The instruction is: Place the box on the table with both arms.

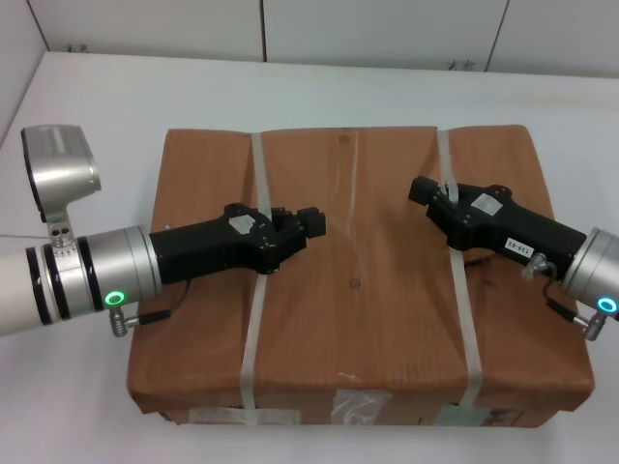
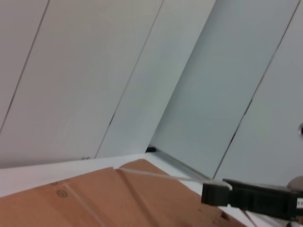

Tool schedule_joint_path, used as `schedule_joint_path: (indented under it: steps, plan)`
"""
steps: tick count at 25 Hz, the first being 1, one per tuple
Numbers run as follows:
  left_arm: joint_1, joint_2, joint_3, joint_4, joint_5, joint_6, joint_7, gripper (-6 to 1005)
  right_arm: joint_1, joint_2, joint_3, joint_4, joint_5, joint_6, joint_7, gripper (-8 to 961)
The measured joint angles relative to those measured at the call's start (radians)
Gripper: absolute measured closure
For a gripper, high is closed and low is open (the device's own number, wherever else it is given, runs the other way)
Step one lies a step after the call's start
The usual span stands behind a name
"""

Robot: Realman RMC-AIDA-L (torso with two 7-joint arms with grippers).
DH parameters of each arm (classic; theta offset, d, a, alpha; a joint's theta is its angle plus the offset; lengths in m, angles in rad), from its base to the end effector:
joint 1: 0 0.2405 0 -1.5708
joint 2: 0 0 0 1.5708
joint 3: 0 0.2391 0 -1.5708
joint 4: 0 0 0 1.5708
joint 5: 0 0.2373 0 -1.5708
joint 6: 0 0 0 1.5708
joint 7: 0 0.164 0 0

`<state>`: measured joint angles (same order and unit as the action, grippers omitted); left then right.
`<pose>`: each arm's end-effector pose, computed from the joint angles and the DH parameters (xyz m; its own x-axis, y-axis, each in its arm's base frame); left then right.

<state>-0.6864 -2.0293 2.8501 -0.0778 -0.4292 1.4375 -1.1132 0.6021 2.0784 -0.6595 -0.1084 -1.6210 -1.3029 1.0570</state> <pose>-0.2537 0.3389 -0.0766 0.6021 0.4412 0.6655 0.6039 -0.7968 -0.0180 0.2637 0.3494 -0.0808 0.5515 -0.3874 -0.7387 -0.6867 -0.7137 -0.1384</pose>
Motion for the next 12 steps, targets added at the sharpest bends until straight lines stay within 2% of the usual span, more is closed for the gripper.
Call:
schedule_joint_path:
  steps: [12]
  plan:
    - [0.010, 0.008, 0.000, -0.016, -0.016, 0.053, -0.004, 901, -0.002, 0.000, 0.000, 0.003, 0.000, -0.015, 0.003, 923]
